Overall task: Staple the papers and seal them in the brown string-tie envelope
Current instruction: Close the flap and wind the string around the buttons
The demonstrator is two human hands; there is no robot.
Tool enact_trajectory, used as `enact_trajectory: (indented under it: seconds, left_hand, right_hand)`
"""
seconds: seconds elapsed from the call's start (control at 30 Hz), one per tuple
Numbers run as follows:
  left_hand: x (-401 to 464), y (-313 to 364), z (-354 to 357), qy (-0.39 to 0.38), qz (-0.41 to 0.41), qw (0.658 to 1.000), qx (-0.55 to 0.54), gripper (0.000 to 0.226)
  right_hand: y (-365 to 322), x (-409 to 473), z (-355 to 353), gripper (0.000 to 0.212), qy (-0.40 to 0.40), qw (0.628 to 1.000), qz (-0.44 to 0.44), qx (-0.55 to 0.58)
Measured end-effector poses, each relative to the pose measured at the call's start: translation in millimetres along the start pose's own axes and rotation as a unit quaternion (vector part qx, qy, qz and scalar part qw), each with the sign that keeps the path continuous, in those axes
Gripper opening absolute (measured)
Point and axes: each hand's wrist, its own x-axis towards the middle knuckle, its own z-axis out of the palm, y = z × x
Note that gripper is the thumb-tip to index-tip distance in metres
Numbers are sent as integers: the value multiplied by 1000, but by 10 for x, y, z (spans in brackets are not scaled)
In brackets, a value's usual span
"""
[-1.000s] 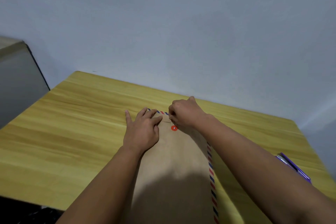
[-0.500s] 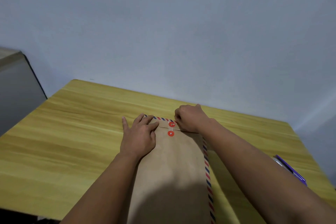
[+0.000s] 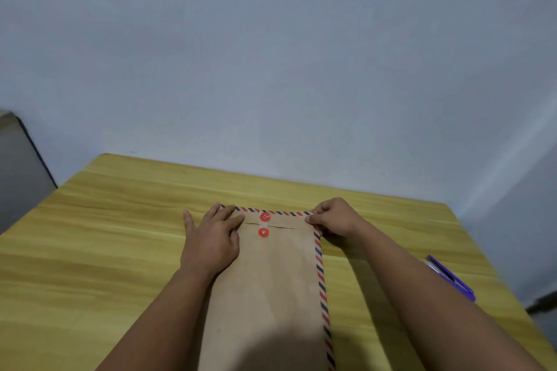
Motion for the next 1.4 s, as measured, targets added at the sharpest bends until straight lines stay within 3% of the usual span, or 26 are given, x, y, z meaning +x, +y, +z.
enact_trajectory:
  seconds: [0.17,0.23,0.3,0.37,0.43,0.5,0.57,0.67,0.73,0.87,1.03,1.1,1.17,1.27,1.33,1.4]
  left_hand:
    - [5,98,-104,-34,13,997,68,46]
    - [20,308,-188,-56,14,996,73,39]
    - [-4,622,-309,-47,5,999,-9,49]
    - [-84,976,-557,-81,11,986,-148,77]
    - [-137,1283,-801,-169,14,943,-287,99]
    - [-153,1505,-992,-212,3,914,-347,108]
    - [-144,1646,-1145,-179,-10,925,-334,95]
    - [-132,1687,-1440,-59,3,965,-256,55]
    - [-97,1623,-1696,12,7,968,-250,32]
    - [20,1393,-2190,53,-30,926,-373,26]
    - [105,1016,-2278,21,-86,877,-472,24]
    - [138,838,-1969,17,-110,884,-454,42]
    - [135,675,-1548,11,-130,915,-382,58]
    - [4,580,-931,-30,-122,948,-291,55]
    - [-135,584,-556,-82,-71,976,-189,56]
    - [-270,552,-196,-133,-3,991,-7,69]
  right_hand:
    - [-102,-284,-59,16,-9,989,64,131]
    - [-268,-393,-141,15,0,990,58,132]
    - [-479,-491,-267,13,23,993,39,106]
    - [-713,-586,-414,13,59,992,23,107]
    - [-953,-711,-543,12,93,988,5,123]
    - [-1196,-865,-636,10,111,983,-18,147]
    - [-1425,-1016,-702,10,113,977,-46,174]
    - [-1676,-1192,-745,14,83,964,-89,235]
    - [-1721,-1220,-773,31,80,960,-100,251]
    - [-1464,-1126,-798,65,167,971,-114,129]
    - [-802,-1009,-578,98,127,973,-45,186]
    - [-536,-923,-407,89,128,973,-32,190]
    - [-327,-832,-239,70,147,972,-22,179]
    - [-80,-786,33,49,183,975,-1,126]
    - [92,-799,235,50,190,980,-8,-53]
    - [264,-831,450,59,166,954,-15,-249]
